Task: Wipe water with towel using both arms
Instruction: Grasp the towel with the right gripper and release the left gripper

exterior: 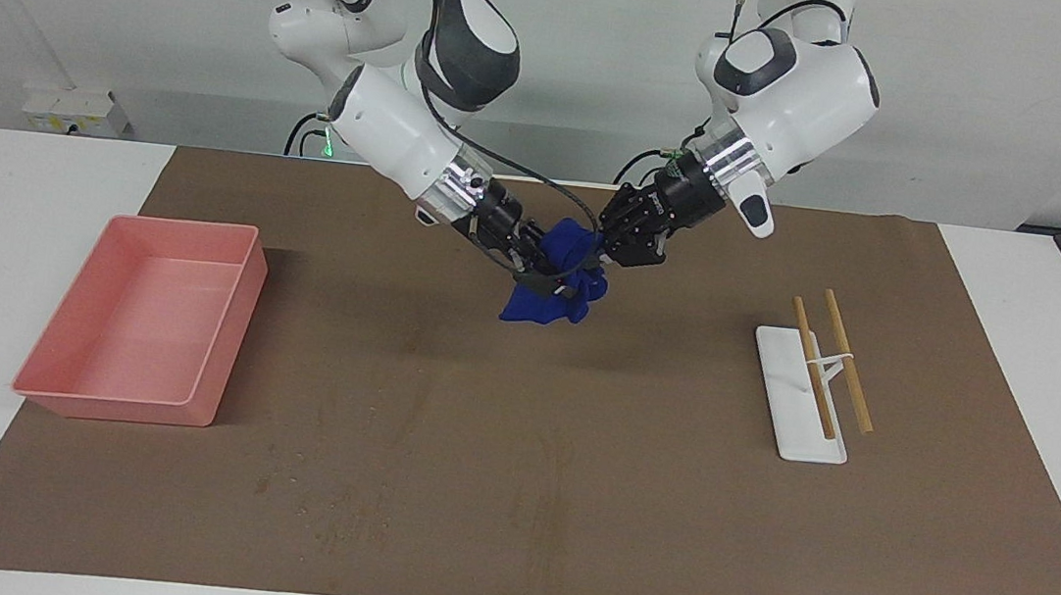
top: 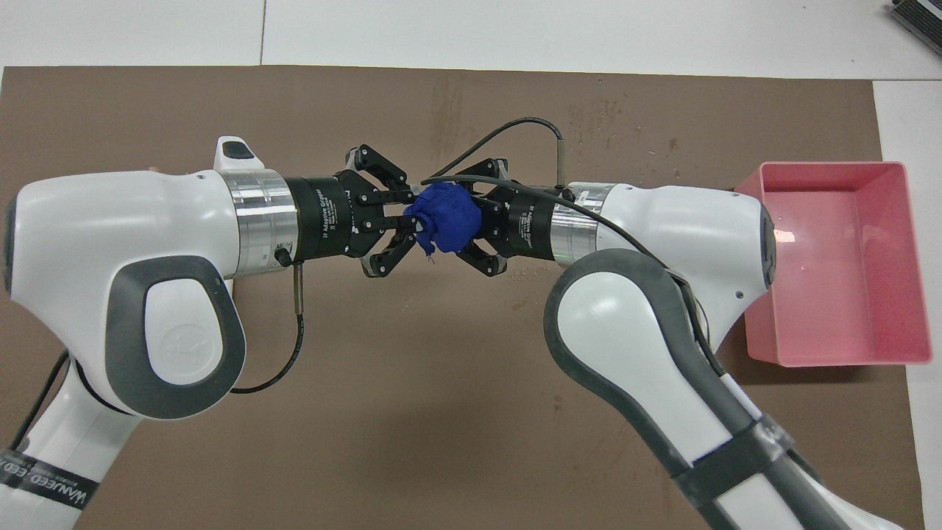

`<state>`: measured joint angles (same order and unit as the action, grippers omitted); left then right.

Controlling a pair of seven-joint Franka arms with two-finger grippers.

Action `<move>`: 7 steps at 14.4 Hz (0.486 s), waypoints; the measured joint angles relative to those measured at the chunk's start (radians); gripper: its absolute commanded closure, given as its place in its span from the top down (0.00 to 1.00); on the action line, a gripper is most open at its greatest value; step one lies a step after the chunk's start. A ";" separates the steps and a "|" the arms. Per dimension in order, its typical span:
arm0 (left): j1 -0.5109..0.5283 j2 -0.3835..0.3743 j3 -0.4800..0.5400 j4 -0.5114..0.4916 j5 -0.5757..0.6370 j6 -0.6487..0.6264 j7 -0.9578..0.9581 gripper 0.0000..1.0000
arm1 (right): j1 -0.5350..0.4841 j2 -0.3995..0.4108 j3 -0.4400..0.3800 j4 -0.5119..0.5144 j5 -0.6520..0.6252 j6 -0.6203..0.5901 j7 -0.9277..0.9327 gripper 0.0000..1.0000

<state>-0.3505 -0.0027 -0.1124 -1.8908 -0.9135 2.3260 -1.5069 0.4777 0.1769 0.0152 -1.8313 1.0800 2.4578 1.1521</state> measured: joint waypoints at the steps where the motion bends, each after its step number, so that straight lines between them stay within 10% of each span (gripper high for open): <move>1: 0.000 -0.004 0.000 -0.006 0.000 0.001 0.001 0.00 | 0.001 0.001 0.001 0.000 0.000 0.000 -0.004 0.00; 2: -0.001 -0.010 0.000 -0.015 0.000 0.003 0.004 0.24 | 0.001 0.002 0.002 -0.001 0.000 -0.003 -0.015 0.00; 3: -0.002 -0.015 0.000 -0.023 0.001 0.006 0.012 0.99 | 0.001 0.002 0.002 -0.001 -0.001 -0.007 -0.029 0.00; 7: -0.012 -0.024 -0.001 -0.021 0.233 0.009 0.029 1.00 | 0.000 0.002 0.002 -0.001 -0.070 -0.086 -0.118 0.00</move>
<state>-0.3625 -0.0267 -0.1138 -1.9117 -0.6803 2.3348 -1.4780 0.4780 0.1794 0.0167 -1.8324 1.0101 2.3713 1.0345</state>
